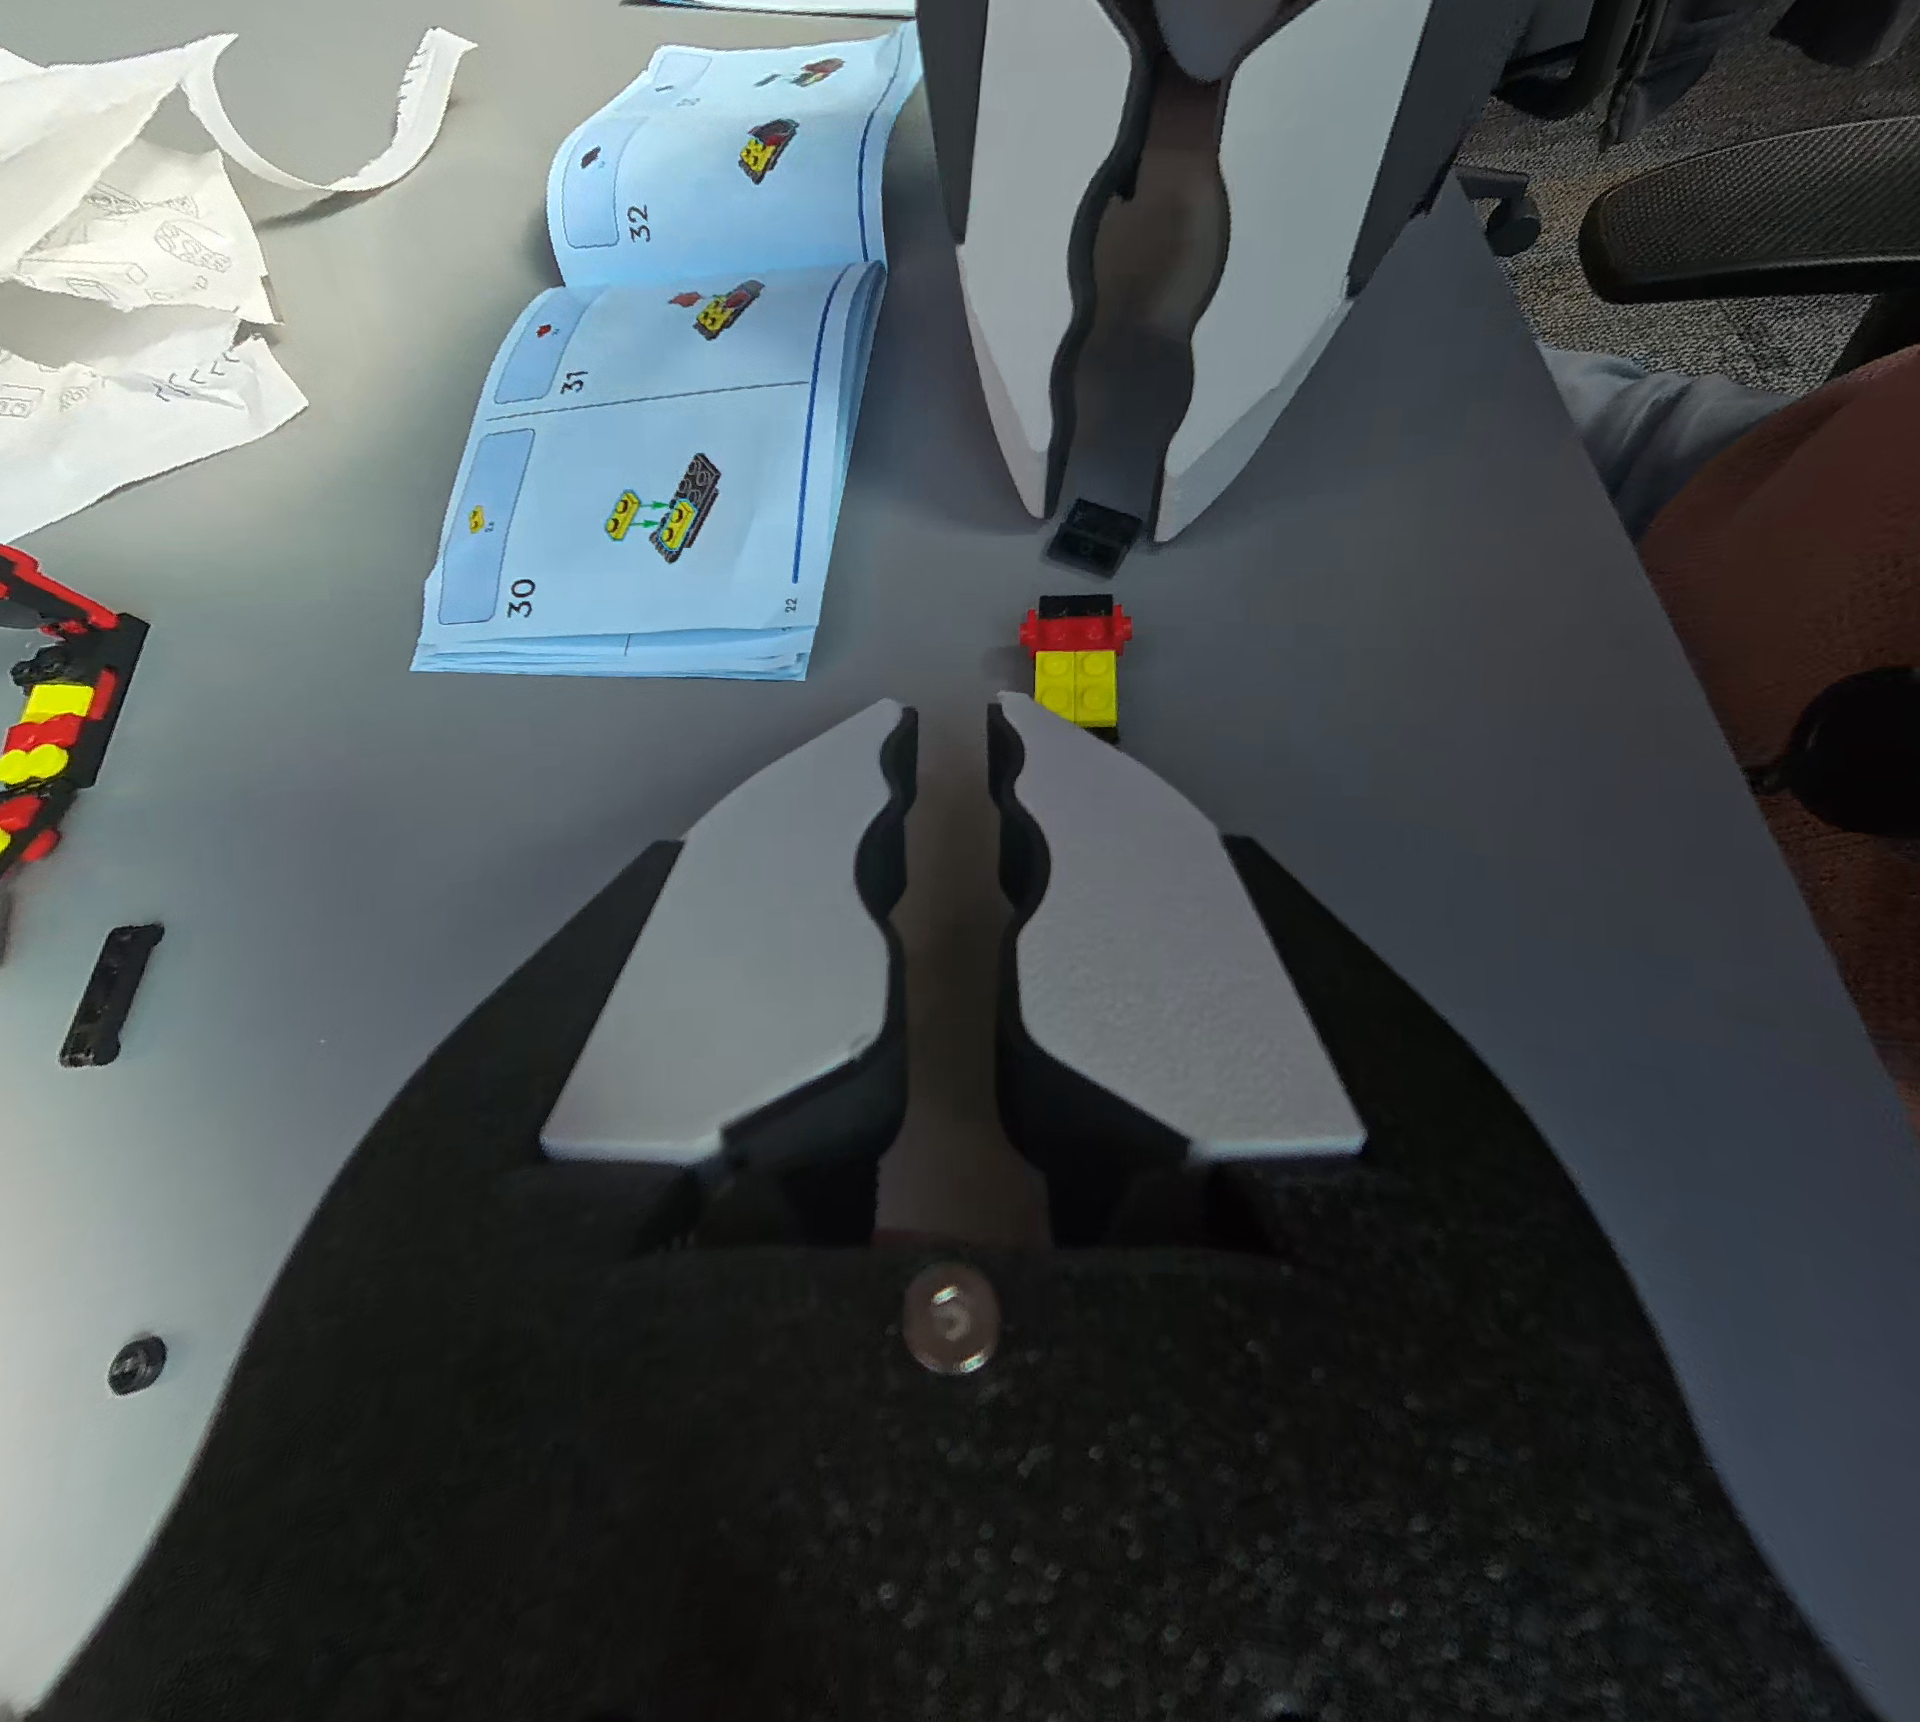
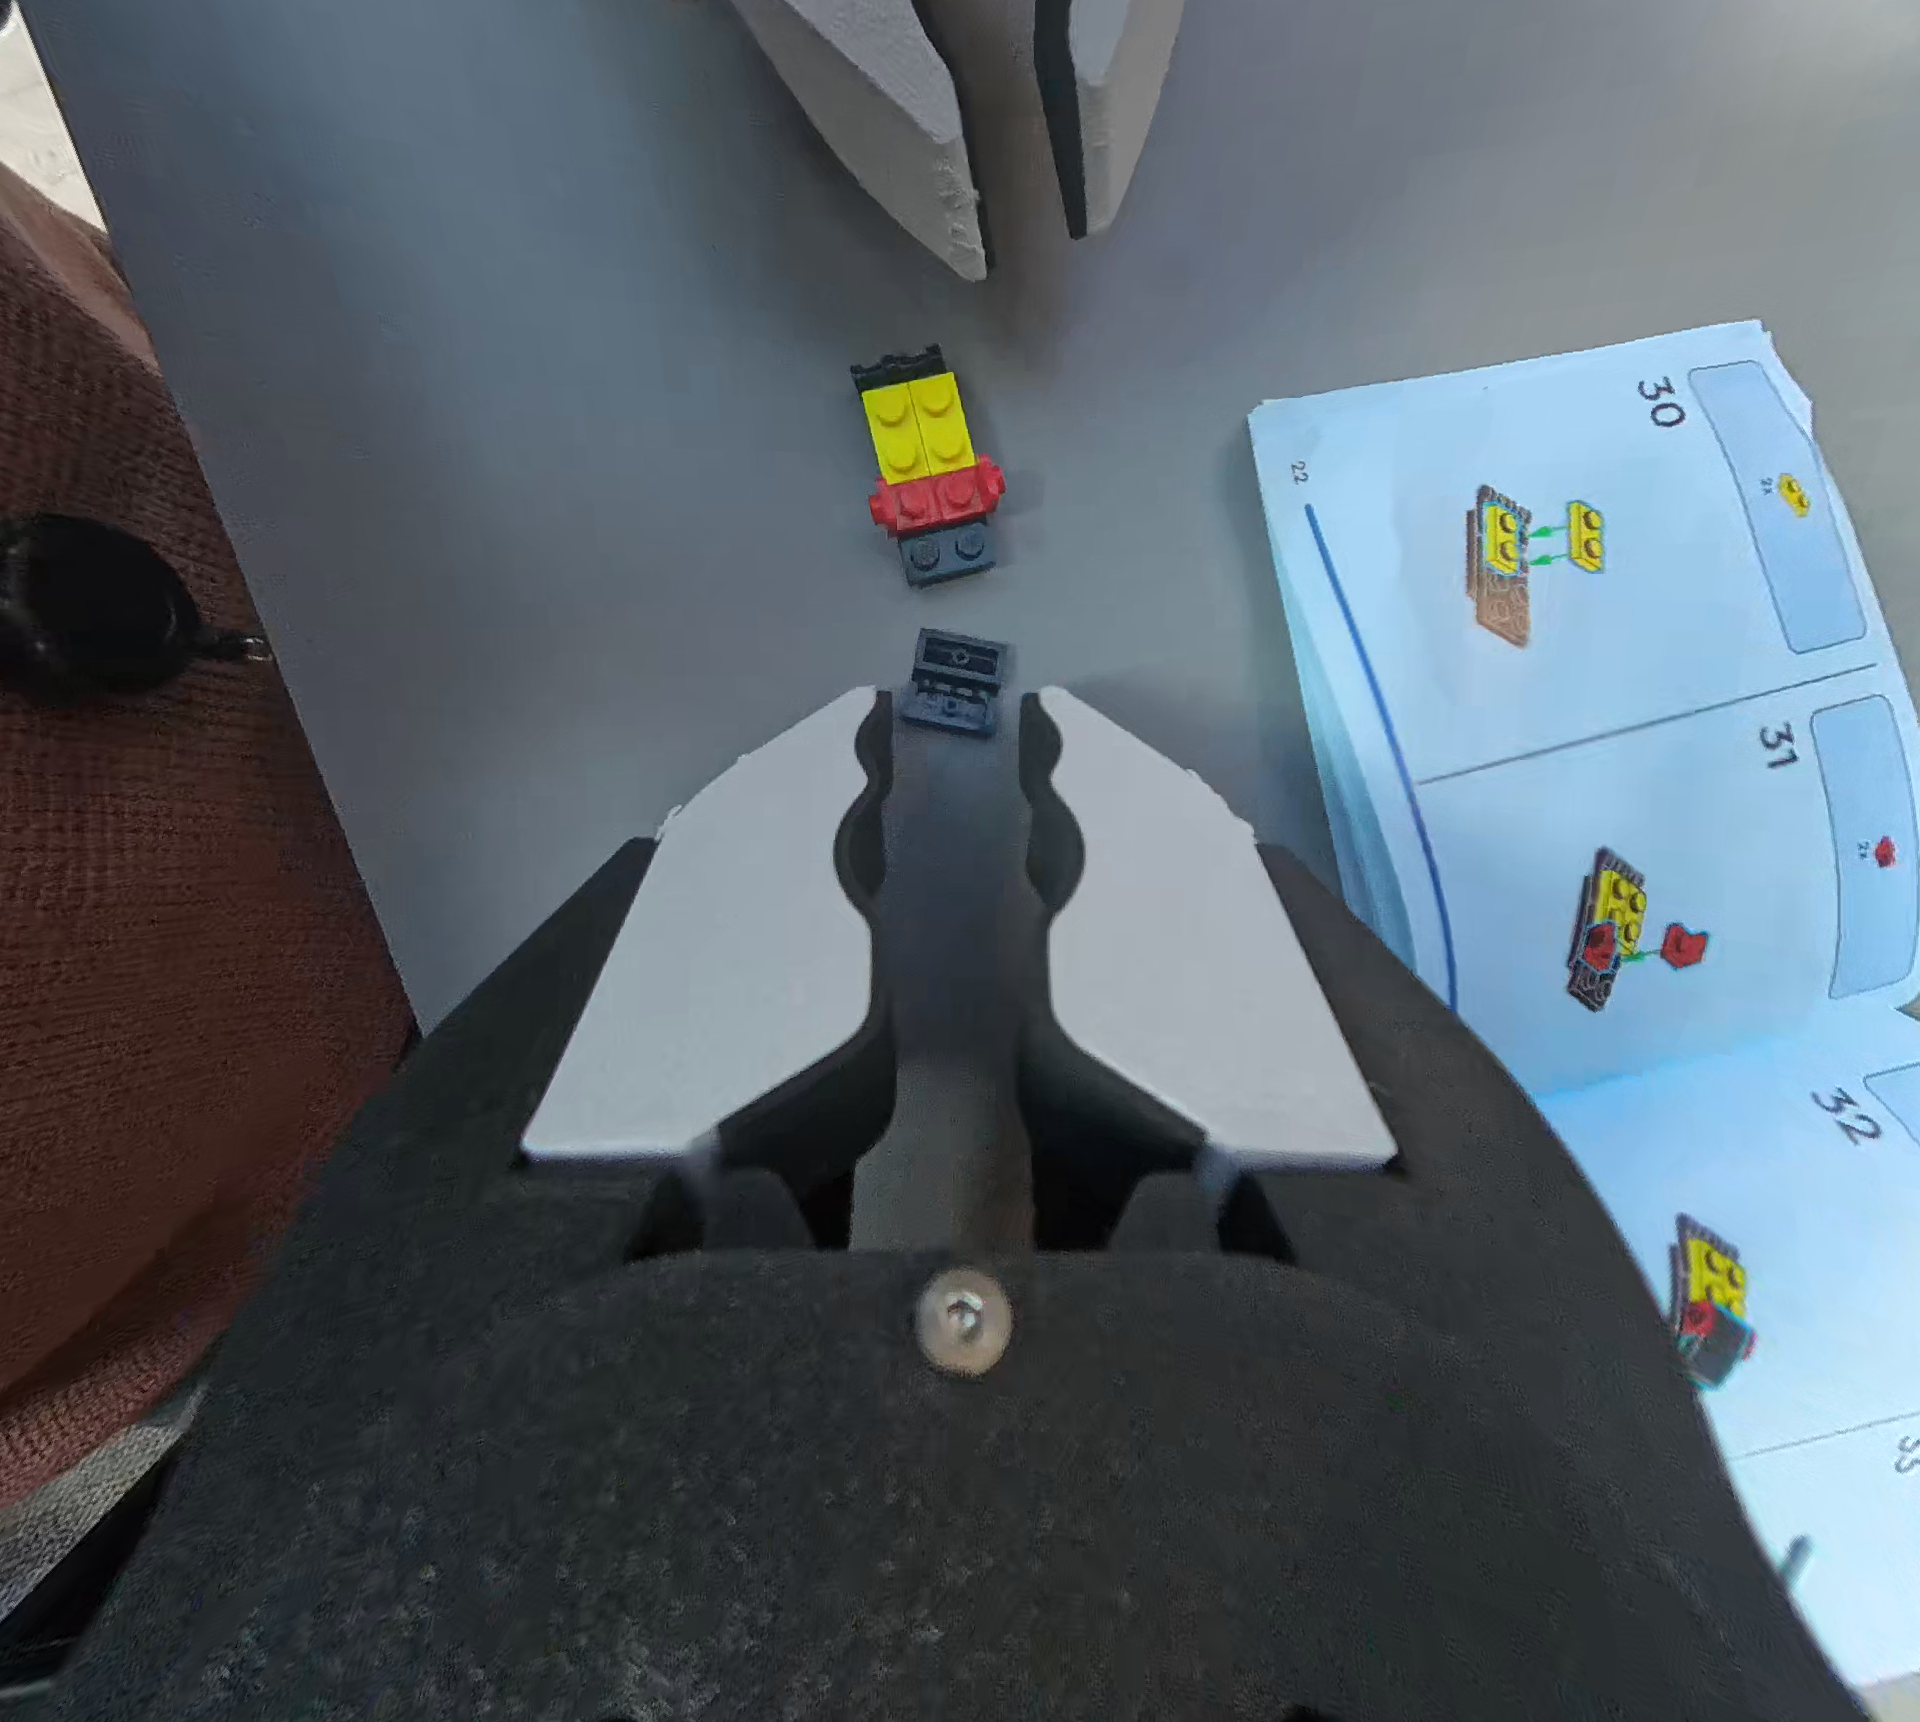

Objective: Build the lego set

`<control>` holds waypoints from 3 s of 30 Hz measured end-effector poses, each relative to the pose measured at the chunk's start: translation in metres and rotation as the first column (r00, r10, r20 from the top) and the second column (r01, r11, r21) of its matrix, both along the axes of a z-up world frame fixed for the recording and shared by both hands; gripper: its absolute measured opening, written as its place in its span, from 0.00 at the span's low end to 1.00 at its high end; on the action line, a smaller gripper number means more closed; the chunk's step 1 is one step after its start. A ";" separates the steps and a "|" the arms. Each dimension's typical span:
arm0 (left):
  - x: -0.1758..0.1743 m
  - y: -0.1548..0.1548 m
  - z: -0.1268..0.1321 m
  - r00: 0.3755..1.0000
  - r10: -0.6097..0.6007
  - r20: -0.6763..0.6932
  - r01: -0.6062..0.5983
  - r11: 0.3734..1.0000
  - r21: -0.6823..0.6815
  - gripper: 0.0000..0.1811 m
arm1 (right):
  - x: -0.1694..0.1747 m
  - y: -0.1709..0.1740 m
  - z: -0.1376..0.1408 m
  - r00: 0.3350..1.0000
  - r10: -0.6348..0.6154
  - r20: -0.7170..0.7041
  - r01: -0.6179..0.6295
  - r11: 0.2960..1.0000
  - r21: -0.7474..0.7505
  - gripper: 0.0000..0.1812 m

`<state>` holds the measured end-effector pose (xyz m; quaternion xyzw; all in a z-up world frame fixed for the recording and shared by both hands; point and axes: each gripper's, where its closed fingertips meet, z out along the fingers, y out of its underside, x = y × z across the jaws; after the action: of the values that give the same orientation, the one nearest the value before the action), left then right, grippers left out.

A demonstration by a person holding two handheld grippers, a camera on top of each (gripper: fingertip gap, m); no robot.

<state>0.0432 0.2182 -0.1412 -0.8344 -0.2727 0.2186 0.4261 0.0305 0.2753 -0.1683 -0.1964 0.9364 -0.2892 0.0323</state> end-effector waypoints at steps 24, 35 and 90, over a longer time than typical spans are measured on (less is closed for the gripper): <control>-0.023 0.013 0.049 0.927 0.073 -0.367 -0.072 0.997 0.016 0.07 | -0.026 0.005 0.088 0.738 -0.100 0.667 0.451 0.809 -0.378 0.09; -0.029 0.074 0.098 0.821 -0.258 -0.508 0.252 0.964 -0.083 0.08 | -0.013 0.017 0.119 0.527 0.112 0.843 0.318 0.893 -0.317 0.09; -0.067 0.108 0.093 0.955 -0.269 -0.125 0.289 0.939 0.188 0.10 | -0.056 0.047 0.117 0.956 0.076 0.282 0.030 0.935 -0.353 0.02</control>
<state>-0.0240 0.3264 -0.0478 -0.8048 -0.1517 0.1672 0.5490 -0.0256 0.3221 -0.0512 -0.1652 0.8516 -0.4781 0.1374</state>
